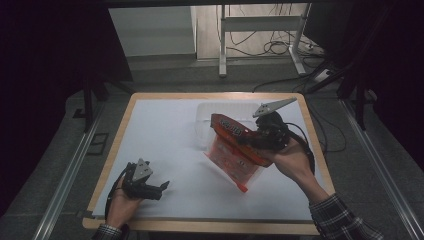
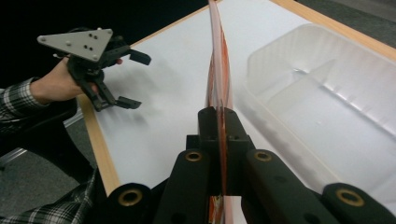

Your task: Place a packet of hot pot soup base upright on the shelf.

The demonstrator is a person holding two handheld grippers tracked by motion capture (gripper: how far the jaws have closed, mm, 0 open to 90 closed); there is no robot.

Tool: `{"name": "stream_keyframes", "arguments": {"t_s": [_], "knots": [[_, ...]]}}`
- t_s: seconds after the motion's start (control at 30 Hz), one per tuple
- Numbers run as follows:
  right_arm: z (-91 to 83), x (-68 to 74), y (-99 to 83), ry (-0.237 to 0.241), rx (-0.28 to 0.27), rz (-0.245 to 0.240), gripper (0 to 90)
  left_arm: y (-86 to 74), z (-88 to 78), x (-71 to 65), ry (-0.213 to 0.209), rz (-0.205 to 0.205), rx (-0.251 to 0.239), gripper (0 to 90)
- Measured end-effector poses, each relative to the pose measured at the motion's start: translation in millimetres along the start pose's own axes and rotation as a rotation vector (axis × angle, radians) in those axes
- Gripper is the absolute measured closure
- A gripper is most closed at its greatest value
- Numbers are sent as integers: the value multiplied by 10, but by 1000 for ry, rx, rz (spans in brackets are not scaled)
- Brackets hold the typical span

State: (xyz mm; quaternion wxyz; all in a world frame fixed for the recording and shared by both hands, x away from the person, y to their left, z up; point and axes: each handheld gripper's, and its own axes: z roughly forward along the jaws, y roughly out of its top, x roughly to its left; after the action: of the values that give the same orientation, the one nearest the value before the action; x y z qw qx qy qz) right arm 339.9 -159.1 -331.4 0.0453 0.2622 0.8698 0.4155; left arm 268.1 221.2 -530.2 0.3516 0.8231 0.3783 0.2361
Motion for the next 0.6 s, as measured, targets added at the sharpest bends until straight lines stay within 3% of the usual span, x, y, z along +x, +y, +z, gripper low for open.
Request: {"name": "stream_keyframes", "arguments": {"t_s": [0.37,0.6], "knots": [[-202,-178,63,-33,-18,21,897,-2,14,-8,-1,4,10,18],[-380,-293,219,-58,-30,19,897,-3,15,-9,2,2,7,18]]}}
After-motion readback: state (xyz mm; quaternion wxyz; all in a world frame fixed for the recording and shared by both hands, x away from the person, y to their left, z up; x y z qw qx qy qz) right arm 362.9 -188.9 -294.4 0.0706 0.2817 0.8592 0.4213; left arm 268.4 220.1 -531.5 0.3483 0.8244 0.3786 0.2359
